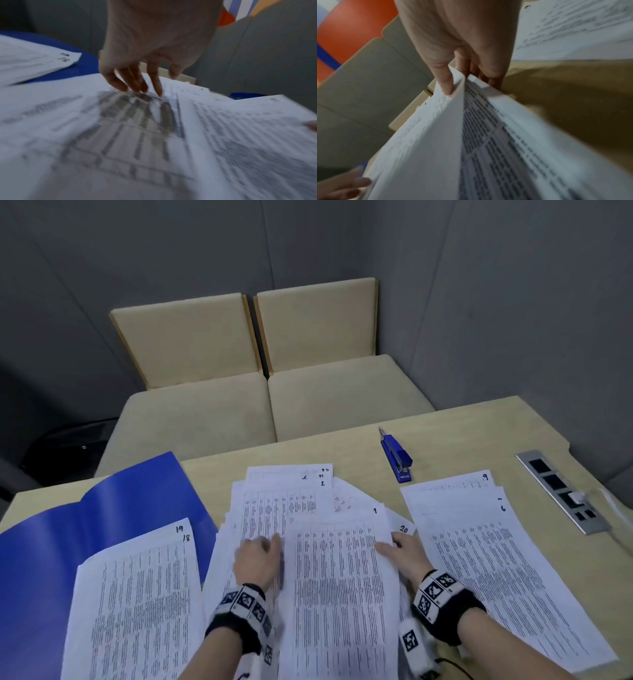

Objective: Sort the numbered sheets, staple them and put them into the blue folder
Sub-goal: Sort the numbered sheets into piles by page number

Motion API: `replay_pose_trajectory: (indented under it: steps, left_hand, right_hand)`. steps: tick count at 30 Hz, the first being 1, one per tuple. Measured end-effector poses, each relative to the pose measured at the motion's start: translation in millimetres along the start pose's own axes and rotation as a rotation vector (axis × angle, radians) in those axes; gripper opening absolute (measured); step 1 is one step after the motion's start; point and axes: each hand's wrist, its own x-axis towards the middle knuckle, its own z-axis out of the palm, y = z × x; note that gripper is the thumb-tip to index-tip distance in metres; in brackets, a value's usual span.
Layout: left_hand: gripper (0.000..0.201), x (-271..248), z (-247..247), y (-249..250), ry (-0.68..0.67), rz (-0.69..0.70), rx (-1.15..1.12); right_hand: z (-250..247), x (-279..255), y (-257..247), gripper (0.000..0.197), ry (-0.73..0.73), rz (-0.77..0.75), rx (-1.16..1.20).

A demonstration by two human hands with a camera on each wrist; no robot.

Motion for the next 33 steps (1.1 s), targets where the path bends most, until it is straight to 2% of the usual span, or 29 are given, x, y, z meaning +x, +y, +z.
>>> replay_pose_trajectory:
  steps: [1, 2, 4, 6, 11, 15, 19, 21, 26, 29, 31, 33]
  left_hand:
    - [0.035, 7, -5, -2, 0.082, -0.078, 0.101]
    - [0.042, 15, -8, -5, 0.119, -0.158, 0.176]
    - [0.070, 24, -13, -7, 0.108, -0.261, 0.230]
    - [0.082, 29, -15, -5, 0.112, -0.289, 0.221]
    - [0.094, 43, -16, -9, 0.064, -0.333, 0.096]
    - [0.072, 45, -19, -20, 0.117, -0.297, -0.096]
    - [0.032, 35, -26, -22, 0.206, -0.158, -0.178]
    - [0.012, 27, -35, -21, 0.294, -0.081, -0.278]
    - [0.008, 26, -86, -23, 0.497, 0.142, -0.444]
    - [0.008, 45, -127, -40, 0.629, 0.206, -0.528]
    - [0.014, 55, -149, -45, 0.668, 0.212, -0.649]
    - [0.020, 55, -156, -41, 0.631, 0.211, -0.724]
  right_hand:
    - [-1, -1, 0, 0.006, -0.018, 0.009, -0.001]
    - [-3, -1, 0, 0.005, -0.037, 0.017, -0.005]
    - [-4, -3, 2, 0.006, -0.075, 0.027, -0.018]
    - [-6, -4, 3, 0.014, -0.120, -0.012, -0.059]
    - [-8, -15, 1, 0.023, -0.222, -0.118, -0.137]
    - [-12, -16, 4, 0.003, -0.197, -0.110, -0.143]
    - [-14, -13, 1, 0.022, -0.224, -0.066, -0.107]
    - [-13, -13, -1, 0.023, -0.222, -0.015, -0.041]
    - [-11, -14, -8, 0.019, -0.250, 0.068, 0.167]
    - [-10, -15, -10, 0.030, -0.210, 0.123, 0.217]
    - [-11, -16, -11, 0.034, -0.190, 0.129, 0.215]
    - [-10, -19, -15, 0.035, -0.189, 0.140, 0.212]
